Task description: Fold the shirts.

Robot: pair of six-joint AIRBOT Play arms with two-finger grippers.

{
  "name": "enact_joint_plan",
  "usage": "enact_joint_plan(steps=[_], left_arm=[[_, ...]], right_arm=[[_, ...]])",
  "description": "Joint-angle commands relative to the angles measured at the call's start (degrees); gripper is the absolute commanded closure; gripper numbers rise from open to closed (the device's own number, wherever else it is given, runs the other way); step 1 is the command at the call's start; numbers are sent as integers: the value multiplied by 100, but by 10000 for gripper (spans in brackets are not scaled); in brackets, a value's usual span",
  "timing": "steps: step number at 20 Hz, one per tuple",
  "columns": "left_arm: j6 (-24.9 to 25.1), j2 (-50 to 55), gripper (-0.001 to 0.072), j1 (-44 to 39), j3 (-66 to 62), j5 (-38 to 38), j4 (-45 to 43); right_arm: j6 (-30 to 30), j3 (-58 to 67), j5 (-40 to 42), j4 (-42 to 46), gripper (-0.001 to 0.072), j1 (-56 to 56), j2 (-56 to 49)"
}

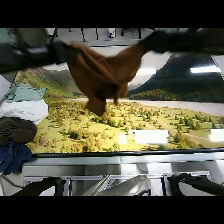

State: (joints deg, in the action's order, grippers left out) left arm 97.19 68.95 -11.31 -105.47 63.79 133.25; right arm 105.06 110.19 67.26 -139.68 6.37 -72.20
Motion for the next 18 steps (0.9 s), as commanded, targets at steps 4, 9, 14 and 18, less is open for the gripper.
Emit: enact_joint_plan(steps=[4, 9, 14, 18], left_arm=[[-1091, -1637, 692, -1233, -1445, -428, -2044], [-1432, -1851, 691, -1342, 199, -645, -2422], [-1427, -332, 691, -1338, 1213, -614, -2422], [-1410, 1497, 691, -946, 1989, -614, -2358]], right_arm=[[367, 649, -479, 2013, 694, -22, 2774], [225, 573, -210, 2813, 694, -22, 2437], [-11, -219, 179, 2658, 694, -22, 459], [-7, -715, 127, 1580, 694, -17, -1858]])
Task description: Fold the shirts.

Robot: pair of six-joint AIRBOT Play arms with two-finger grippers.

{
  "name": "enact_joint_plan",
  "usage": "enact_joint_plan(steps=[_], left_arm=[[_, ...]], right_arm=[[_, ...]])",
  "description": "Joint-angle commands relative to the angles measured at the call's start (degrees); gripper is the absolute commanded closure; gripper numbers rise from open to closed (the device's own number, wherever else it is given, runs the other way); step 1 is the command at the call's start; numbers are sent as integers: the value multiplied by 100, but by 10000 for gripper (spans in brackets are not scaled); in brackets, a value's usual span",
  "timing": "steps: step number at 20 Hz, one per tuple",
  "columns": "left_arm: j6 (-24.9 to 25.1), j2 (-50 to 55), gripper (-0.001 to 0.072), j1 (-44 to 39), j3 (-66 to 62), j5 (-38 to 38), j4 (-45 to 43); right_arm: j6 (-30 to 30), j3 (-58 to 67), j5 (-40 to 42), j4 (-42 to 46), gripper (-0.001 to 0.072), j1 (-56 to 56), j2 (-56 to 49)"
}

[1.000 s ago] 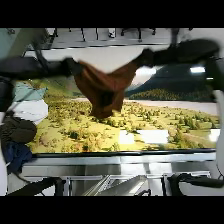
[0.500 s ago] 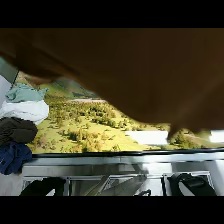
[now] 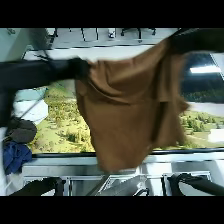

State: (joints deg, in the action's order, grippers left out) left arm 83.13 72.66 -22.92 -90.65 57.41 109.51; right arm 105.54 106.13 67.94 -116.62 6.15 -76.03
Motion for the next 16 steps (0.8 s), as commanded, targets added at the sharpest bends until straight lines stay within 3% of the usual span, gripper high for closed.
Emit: enact_joint_plan(steps=[1, 4, 6, 7, 8, 9, 10, 11, 12, 16], left_arm=[[0, 1663, 691, 356, 551, 74, 24], [332, 3069, 691, 726, 280, 317, 568], [557, 3713, 691, 966, -142, 448, 1370], [601, 3917, 691, 1069, -387, 487, 1589], [601, 4050, 690, 1143, -634, 535, 1613], [601, 4148, 691, 1193, -870, 605, 1609], [601, 4251, 691, 1255, -1117, 758, 1606], [601, 4328, 691, 1320, -1314, 933, 1606], [601, 4393, 690, 1368, -1484, 1060, 1604], [601, 4461, 690, 1497, -1681, 1106, 1604]], right_arm=[[-55, -308, 42, -1202, 694, 7, -2068], [-79, -306, -273, -2511, 693, 31, -3508], [-212, -299, -389, -2570, 681, 48, -3864], [-236, -297, -376, -2562, 572, 11, -3856], [-369, -240, -249, -2549, 368, -94, -3762], [-505, -173, -24, -2549, 269, -254, -3620], [-640, -146, 251, -2549, 253, -476, -3390], [-728, -151, 538, -2485, 282, -697, -3136], [-798, -190, 833, -2332, 370, -933, -2835], [-1182, -1510, 1252, -1226, 367, -1475, -1185]])
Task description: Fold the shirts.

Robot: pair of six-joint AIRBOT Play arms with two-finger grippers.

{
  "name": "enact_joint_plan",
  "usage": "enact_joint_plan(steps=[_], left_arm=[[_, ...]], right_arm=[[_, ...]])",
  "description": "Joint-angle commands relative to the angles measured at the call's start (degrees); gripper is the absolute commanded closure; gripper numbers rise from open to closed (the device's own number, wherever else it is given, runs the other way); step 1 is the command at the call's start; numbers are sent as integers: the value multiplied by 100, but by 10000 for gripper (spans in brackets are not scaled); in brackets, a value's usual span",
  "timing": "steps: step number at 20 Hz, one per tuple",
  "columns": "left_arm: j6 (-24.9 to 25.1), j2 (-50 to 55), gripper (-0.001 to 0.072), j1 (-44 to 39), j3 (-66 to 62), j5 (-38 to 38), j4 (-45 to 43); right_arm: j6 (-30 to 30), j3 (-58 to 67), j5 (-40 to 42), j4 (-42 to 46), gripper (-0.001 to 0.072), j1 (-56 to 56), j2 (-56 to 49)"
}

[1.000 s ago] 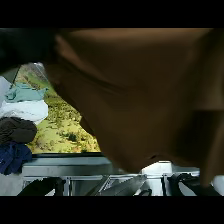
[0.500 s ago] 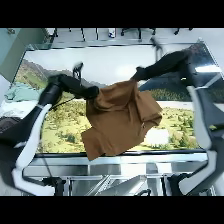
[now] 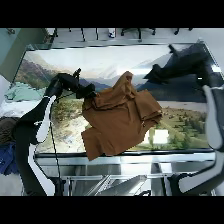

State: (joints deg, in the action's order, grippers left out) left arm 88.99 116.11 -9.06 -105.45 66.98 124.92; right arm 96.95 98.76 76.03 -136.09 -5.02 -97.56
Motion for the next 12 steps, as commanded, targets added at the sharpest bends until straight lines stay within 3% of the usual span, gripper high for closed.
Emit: enact_joint_plan(steps=[1, 3, 6, 8, 9, 12], left_arm=[[15, 116, 691, 153, -201, 149, 63], [15, 116, 691, 162, -201, 170, 70], [13, 116, 690, 149, -201, 223, 81], [11, 116, 691, 101, -201, 221, 87], [11, 116, 691, 92, -201, 223, 101], [9, 116, 691, 59, -201, 245, 116]], right_arm=[[-396, -1554, 463, 964, 358, -396, 1541], [-601, -3578, 358, 874, 174, -315, 2787], [-898, -6714, -1174, -120, 188, 374, 4470], [-1178, -8065, -2411, -649, 195, 914, 5099], [-1429, -8417, -2745, -649, 245, 1182, 5230], [-1775, -8688, -3366, -656, 251, 1956, 5069]])
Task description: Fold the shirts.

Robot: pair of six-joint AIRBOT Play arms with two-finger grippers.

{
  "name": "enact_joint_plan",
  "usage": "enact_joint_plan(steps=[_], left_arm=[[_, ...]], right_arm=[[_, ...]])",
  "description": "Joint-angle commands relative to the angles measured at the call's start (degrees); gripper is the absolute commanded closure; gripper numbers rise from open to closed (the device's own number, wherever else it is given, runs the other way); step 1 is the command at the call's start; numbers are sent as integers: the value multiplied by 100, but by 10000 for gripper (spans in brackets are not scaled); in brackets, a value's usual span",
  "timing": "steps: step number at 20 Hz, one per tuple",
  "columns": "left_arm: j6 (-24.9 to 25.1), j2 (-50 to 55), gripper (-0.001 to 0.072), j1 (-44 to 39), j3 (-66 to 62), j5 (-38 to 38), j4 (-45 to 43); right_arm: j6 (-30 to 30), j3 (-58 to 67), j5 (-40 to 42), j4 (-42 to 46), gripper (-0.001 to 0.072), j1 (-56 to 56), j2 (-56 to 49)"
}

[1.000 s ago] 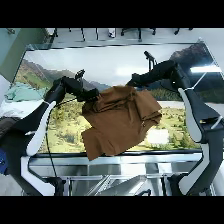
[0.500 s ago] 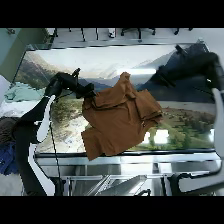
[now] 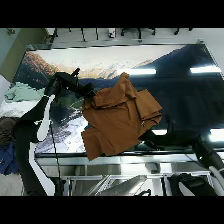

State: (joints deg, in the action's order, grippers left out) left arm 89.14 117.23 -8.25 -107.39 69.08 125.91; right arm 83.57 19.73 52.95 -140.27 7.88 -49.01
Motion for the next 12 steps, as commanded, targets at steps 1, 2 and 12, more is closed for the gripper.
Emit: enact_joint_plan(steps=[1, 2, 12], left_arm=[[-7, 4, 691, -22, -7, 48, 17], [-7, 4, 691, -22, -7, 59, 17], [-7, 2, 691, 2, -9, 326, 13]], right_arm=[[-468, -782, -1327, -249, 251, 837, 70], [-531, -767, -1532, -254, 251, 944, -125], [-70, 507, -2542, -229, 488, 1102, -1700]])
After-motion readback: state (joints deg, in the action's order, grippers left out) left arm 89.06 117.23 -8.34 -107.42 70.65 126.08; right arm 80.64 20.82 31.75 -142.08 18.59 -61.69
